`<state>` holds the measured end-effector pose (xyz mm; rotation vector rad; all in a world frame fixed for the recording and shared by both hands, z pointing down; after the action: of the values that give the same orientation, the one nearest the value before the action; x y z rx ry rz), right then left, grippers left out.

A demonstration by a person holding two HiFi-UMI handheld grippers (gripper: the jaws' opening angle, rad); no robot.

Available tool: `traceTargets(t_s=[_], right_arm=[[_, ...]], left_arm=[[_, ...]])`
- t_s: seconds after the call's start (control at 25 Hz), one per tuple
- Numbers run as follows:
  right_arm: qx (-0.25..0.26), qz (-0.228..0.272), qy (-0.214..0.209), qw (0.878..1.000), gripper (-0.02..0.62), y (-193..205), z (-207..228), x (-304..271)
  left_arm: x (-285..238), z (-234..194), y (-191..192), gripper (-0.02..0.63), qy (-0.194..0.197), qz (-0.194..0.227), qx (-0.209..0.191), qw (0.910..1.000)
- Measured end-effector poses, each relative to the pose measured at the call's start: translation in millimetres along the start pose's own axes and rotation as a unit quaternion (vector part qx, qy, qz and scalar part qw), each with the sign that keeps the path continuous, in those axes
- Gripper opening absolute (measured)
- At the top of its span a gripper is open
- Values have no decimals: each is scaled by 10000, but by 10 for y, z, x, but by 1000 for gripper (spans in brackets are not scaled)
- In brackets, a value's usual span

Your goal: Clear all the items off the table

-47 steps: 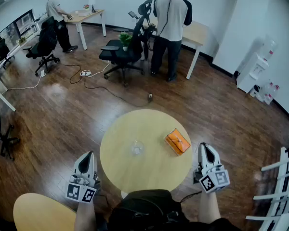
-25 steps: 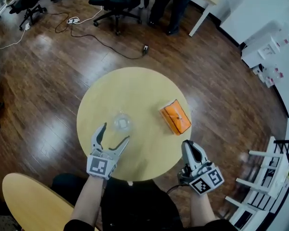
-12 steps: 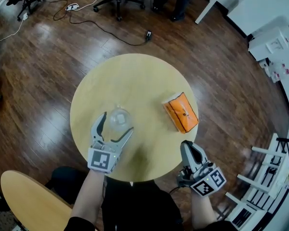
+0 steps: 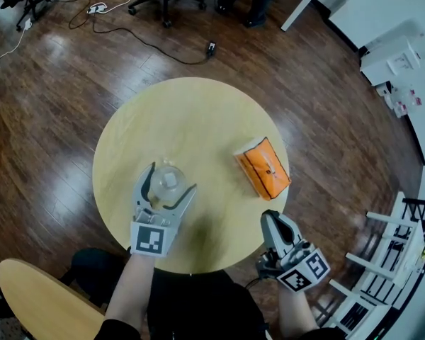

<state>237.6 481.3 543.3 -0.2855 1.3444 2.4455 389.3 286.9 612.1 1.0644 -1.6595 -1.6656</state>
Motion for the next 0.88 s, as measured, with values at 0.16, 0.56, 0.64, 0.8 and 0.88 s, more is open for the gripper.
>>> traceTargets(t_s=[0.16,0.56,0.64,0.8,0.88], right_arm=[[-18,-17,29,10000,18,35,20,-1],[-30,-20,-9,10000,18,49,55,-11],[16,-34,-35,10000,18,50,60,-5],[348,-83,-113,9993,18,41,55,4],[447,-92,-173,9988,18,19,57,26]], left_arm=[[-29,14,19,431,33,55,-63,10000],[-39,8,26,422,123,147,-112,9998],[-20,8,34,422,100,136,-57,9998],[22,21,-10,420,52,217,-59,9997],[36,49,-65,420,36,310,-70,9995]])
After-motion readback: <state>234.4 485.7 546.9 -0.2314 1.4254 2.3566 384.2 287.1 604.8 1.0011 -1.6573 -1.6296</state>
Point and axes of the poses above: the fingertips, and each gripper's own axes: x backward along the fingers, z to its right, y out of its underside, the point moved 4 cm from there along x, backward along the fingers, and after that the axes turned 8 degrees about y, right-handed, at the moved point
